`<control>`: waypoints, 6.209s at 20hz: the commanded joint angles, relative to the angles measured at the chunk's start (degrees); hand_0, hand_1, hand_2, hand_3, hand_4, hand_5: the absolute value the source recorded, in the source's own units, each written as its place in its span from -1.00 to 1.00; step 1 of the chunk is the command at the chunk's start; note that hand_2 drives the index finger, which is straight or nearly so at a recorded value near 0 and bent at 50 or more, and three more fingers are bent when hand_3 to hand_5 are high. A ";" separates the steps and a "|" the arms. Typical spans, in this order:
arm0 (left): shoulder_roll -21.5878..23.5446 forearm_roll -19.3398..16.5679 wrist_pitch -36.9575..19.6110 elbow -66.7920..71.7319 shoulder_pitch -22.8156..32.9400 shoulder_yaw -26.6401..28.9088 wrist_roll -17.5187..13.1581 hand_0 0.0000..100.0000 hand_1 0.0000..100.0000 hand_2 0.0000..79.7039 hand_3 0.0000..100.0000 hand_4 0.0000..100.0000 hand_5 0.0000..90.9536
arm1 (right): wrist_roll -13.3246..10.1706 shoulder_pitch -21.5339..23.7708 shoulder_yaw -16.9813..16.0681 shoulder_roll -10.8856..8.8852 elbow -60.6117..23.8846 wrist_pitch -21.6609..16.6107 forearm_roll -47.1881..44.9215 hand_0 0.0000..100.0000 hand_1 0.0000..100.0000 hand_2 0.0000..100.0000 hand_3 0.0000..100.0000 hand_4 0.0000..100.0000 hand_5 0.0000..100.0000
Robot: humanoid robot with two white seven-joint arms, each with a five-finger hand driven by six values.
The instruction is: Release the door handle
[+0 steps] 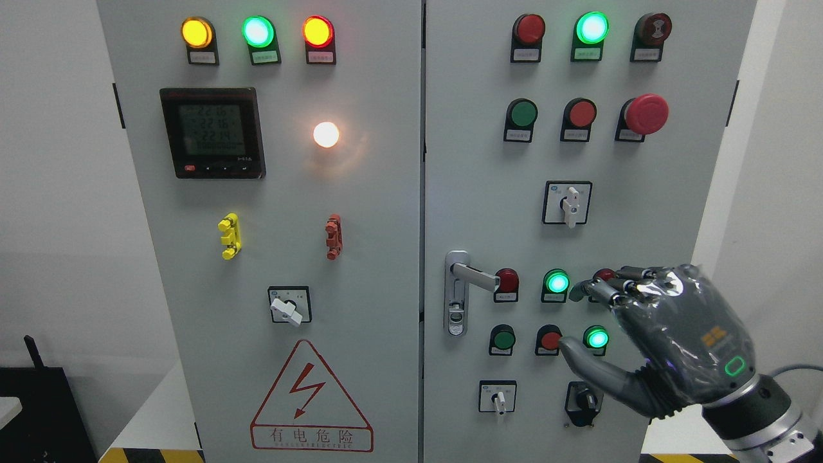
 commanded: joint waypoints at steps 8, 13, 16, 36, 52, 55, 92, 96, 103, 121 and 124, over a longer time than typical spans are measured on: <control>0.00 -0.08 -0.02 -1.76 1.85 0.00 0.05 -0.76 -0.22 -1.00 -1.00 -1.00 -1.00 | -1.28 -2.33 2.32 -9.28 -0.30 0.07 -11.68 -0.21 -1.00 -0.22 0.79 0.81 0.97; 0.00 0.01 -0.02 -1.76 1.85 0.00 0.05 -0.76 -0.22 -1.00 -1.00 -1.00 -1.00 | -0.93 -5.31 6.98 -1.65 -0.30 6.47 -11.59 -0.26 -1.00 -0.15 0.85 0.87 0.97; 0.00 0.01 -0.02 -1.76 1.85 0.00 0.05 -0.76 -0.22 -1.00 -1.00 -1.00 -1.00 | -0.93 -9.97 13.12 0.47 -0.30 12.98 -11.59 -0.27 -1.00 -0.14 0.86 0.88 0.98; 0.00 0.01 -0.02 -1.76 1.85 0.00 0.05 -0.76 -0.22 -1.00 -1.00 -1.00 -1.00 | 1.00 -15.34 20.08 1.80 -0.30 14.58 -11.68 -0.24 -1.00 -0.03 1.00 1.00 1.00; 0.00 0.01 -0.02 -1.76 1.85 0.00 0.05 -0.76 -0.22 -1.00 -1.00 -1.00 -1.00 | 4.35 -19.73 20.88 1.62 -0.30 17.21 -19.67 -0.23 -1.00 -0.04 1.00 1.00 1.00; 0.00 -0.08 -0.02 -1.76 1.85 0.00 0.05 -0.76 -0.22 -1.00 -1.00 -1.00 -1.00 | 4.43 -20.96 20.88 1.79 -0.30 18.09 -20.81 -0.23 -1.00 -0.05 1.00 1.00 1.00; 0.00 0.01 -0.02 -1.76 1.85 0.00 0.05 -0.76 -0.22 -1.00 -1.00 -1.00 -1.00 | 7.51 -25.71 22.55 10.76 3.66 26.62 -23.55 -0.24 -1.00 -0.10 1.00 1.00 1.00; 0.00 0.01 -0.02 -1.76 1.85 0.00 0.05 -0.76 -0.22 -1.00 -1.00 -1.00 -1.00 | 7.51 -25.98 22.55 11.02 4.54 26.62 -23.55 -0.24 -1.00 -0.11 1.00 1.00 1.00; 0.00 0.01 -0.02 -1.76 1.85 0.00 0.05 -0.76 -0.22 -1.00 -1.00 -1.00 -1.00 | 7.51 -26.59 22.98 12.17 5.15 26.71 -23.46 -0.24 -1.00 -0.11 1.00 1.00 1.00; 0.00 0.01 -0.02 -1.76 1.85 0.00 0.05 -0.76 -0.22 -1.00 -1.00 -1.00 -1.00 | 7.51 -26.51 23.69 12.43 5.68 28.81 -23.46 -0.24 -1.00 -0.11 1.00 1.00 1.00; 0.00 0.01 -0.02 -1.76 1.85 0.00 0.05 -0.76 -0.22 -1.00 -1.00 -1.00 -1.00 | 7.51 -26.59 23.78 12.43 5.68 29.17 -23.46 -0.24 -1.00 -0.11 1.00 1.00 1.00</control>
